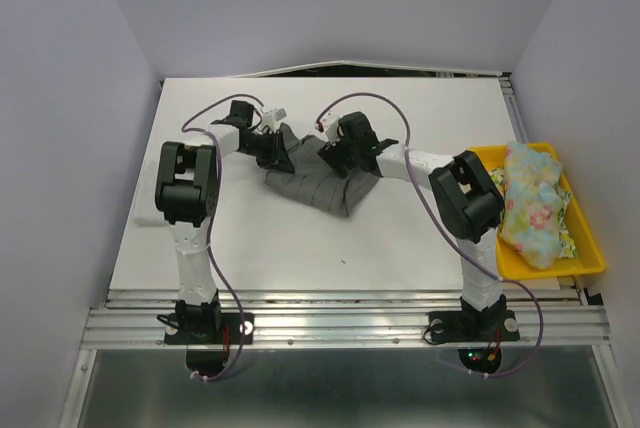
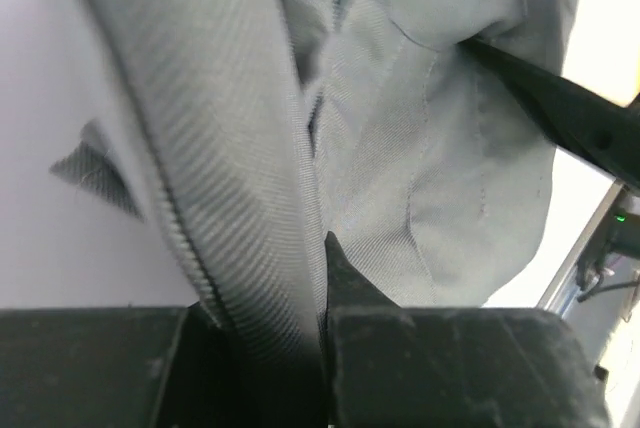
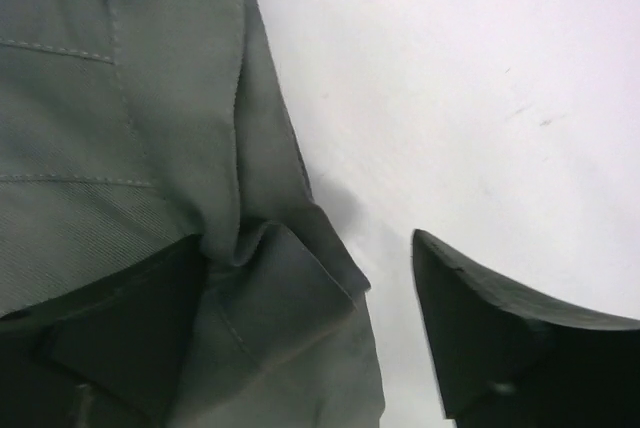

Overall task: Fold and stack the skirts
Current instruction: Neatly place the folded skirt to the corner

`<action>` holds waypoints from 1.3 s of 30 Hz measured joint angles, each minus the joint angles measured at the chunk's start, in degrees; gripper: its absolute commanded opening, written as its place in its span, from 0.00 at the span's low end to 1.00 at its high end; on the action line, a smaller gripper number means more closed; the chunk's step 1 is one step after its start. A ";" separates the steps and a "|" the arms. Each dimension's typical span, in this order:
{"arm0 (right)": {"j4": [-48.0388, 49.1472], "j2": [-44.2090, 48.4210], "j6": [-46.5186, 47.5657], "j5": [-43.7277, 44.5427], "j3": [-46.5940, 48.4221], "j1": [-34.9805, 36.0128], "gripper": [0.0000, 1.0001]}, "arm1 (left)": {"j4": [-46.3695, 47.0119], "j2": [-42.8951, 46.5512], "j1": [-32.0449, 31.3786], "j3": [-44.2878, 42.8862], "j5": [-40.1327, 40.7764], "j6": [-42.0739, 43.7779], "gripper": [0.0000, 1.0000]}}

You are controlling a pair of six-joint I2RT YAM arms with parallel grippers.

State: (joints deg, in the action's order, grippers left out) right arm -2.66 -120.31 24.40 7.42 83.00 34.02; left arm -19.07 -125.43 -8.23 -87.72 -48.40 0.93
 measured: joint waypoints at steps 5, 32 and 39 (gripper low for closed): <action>-8.46 3.96 -7.80 -1.68 0.33 0.22 1.00 | 0.20 16.48 1.73 14.56 9.18 -0.72 0.00; -19.50 16.81 -17.86 -3.43 -3.26 -2.14 1.00 | -8.70 43.93 29.20 21.68 30.64 10.38 0.00; -19.67 16.81 -18.25 -3.98 -3.34 -2.14 1.00 | -9.40 43.82 32.52 20.00 30.67 13.25 0.00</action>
State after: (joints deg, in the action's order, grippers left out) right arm -22.33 -103.50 6.15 3.44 79.66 31.88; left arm -28.47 -81.60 24.29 -67.72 -17.74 14.17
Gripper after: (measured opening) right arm 0.999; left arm 0.189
